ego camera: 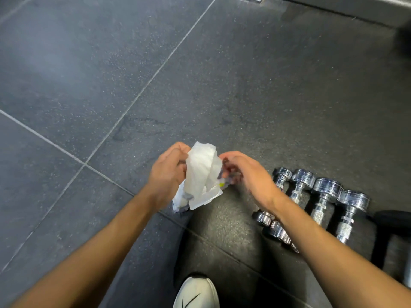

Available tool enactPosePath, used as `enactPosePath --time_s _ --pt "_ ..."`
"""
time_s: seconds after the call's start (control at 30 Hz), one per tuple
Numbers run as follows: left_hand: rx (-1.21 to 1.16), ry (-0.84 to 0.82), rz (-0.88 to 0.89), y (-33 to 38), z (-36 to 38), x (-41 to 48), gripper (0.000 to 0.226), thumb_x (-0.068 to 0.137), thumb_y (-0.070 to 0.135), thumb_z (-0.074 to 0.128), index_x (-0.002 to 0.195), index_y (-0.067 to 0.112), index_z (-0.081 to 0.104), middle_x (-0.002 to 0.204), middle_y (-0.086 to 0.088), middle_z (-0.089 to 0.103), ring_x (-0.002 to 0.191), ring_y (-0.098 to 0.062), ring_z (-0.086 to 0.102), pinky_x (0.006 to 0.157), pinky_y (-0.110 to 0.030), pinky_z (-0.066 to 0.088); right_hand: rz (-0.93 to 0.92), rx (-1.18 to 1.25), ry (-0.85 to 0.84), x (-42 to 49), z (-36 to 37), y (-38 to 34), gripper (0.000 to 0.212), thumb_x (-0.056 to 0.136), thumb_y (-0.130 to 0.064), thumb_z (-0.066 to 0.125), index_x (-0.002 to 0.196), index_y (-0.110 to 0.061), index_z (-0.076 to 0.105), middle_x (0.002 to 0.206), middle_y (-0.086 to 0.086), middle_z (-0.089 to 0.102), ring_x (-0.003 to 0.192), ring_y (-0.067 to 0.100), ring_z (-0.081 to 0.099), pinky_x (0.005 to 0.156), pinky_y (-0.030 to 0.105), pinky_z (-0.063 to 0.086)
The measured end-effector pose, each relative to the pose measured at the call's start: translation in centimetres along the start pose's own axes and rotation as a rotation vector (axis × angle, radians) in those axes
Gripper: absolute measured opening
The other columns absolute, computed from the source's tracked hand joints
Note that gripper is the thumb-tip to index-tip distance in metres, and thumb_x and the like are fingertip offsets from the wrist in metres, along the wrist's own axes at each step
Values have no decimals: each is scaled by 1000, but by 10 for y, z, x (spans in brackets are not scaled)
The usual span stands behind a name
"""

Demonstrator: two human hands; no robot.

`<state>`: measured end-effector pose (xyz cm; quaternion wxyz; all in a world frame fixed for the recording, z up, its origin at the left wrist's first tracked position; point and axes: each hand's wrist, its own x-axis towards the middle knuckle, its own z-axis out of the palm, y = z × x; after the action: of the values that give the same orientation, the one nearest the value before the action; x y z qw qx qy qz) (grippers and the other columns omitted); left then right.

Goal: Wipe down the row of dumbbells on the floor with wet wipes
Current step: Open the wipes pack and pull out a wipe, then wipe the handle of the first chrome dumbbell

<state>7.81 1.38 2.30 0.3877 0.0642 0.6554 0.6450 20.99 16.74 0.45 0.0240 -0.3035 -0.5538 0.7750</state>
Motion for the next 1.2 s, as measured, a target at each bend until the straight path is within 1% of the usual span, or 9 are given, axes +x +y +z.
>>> enactPosePath --time_s 0.07,0.2,0.3,0.37,0.57,0.67,0.8,1.03,1.2 --pt "-59 -86 -20 4 17 -5 18 84 17 49 69 20 58 68 -5 44 64 -17 40 62 -35 31 11 102 -56 -11 -9 -7 36 102 -26 55 118 6 63 94 15 64 85 25 58 67 28 52" --pt "-60 -189 -64 6 53 -13 17 87 15 53 74 20 61 75 -13 43 69 -26 42 63 -34 38 -48 135 13 -39 -32 -16 28 97 -11 63 119 7 62 93 6 72 85 14 67 75 26 54" --pt "-41 -267 -36 0 76 -23 7 97 16 65 95 15 59 85 -11 56 78 -22 57 68 -31 52 -85 112 101 -57 -54 -21 27 91 -11 71 112 4 63 94 7 73 89 21 66 86 39 52" --pt "36 -318 -15 -7 91 -30 27 88 19 75 105 9 57 94 -9 65 84 -19 66 75 -32 58 -86 112 123 -71 -66 -25 28 90 -15 72 111 1 64 95 10 72 89 24 66 88 44 51" --pt "122 -306 -37 -16 138 -46 16 91 11 75 105 9 67 103 -10 74 90 -24 74 68 -36 58 -89 242 120 -111 -93 -27 29 99 -18 60 119 3 58 100 12 69 90 21 67 79 34 57" --pt "31 -298 -108 -18 152 -53 22 95 15 69 113 4 63 112 -20 73 100 -30 73 78 -46 60 -98 325 183 -128 -103 -22 26 100 -21 56 118 -3 59 103 12 69 93 22 67 84 37 57" --pt "50 -256 -178 -31 162 -54 26 98 18 66 115 -1 61 109 -19 76 103 -35 73 91 -51 59 -72 367 448 -144 -126 -8 12 104 -23 54 108 -13 59 92 6 69 83 18 66 71 33 56" --pt "48 -300 -311 -56 169 -56 18 102 13 60 117 8 67 114 -18 74 91 -23 72 79 -39 59 50 -407 749 -174 -154 27 26 101 -38 54 100 -13 48 76 2 53 65 13 47 67 41 46" --pt "276 -280 -37 -68 182 -76 16 99 23 63 112 31 68 103 -12 75 93 -25 68 82 -41 52 -24 -557 888 -178 -135 49 22 95 -33 63 101 -18 48 96 -2 52 87 19 48 78 33 41"
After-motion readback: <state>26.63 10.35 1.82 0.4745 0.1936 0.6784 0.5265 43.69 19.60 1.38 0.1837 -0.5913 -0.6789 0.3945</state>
